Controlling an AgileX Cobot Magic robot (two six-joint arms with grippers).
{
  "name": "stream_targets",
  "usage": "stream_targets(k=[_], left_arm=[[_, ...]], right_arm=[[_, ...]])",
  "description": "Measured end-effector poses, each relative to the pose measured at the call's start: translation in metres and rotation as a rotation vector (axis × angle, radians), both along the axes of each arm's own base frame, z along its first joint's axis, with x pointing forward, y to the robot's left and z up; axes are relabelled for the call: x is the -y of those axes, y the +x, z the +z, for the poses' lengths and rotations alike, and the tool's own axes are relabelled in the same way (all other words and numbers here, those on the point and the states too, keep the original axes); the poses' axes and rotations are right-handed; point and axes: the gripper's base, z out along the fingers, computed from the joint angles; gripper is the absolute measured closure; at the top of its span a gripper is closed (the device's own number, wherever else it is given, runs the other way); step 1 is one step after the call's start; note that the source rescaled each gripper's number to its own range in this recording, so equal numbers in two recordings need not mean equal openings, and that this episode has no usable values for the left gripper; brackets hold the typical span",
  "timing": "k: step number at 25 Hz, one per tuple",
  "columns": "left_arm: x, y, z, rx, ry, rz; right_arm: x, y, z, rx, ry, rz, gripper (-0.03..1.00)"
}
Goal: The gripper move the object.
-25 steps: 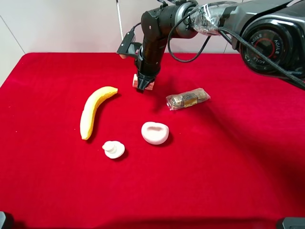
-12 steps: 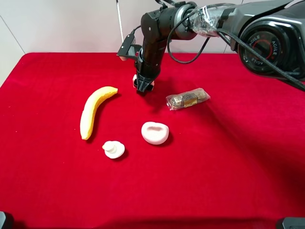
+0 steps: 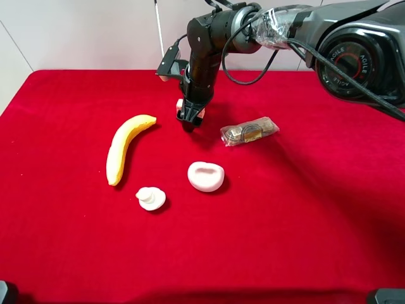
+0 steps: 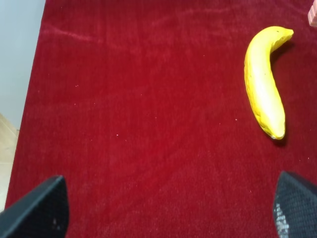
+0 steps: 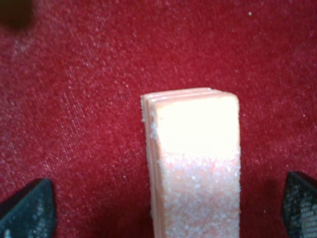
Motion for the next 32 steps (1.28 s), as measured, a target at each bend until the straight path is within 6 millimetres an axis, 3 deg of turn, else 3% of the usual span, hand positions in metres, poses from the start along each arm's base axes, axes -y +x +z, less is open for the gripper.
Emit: stream_targets(k=[9,20,32], left_arm=[[0.000,0.000,0.000,0.000,0.000,0.000],[0.000,0.000,0.000,0.000,0.000,0.000],[0.000,0.000,0.000,0.000,0.000,0.000]], right_arm=[[0.000,0.000,0.005,0.008,-0.001,0.003,-0.03],[0.008,-0.005,0.061,0.042,-0.018,0.013,-0.03],[0.023,-0.032,0.110,-0.068,-0.124,0.015,-0.03]])
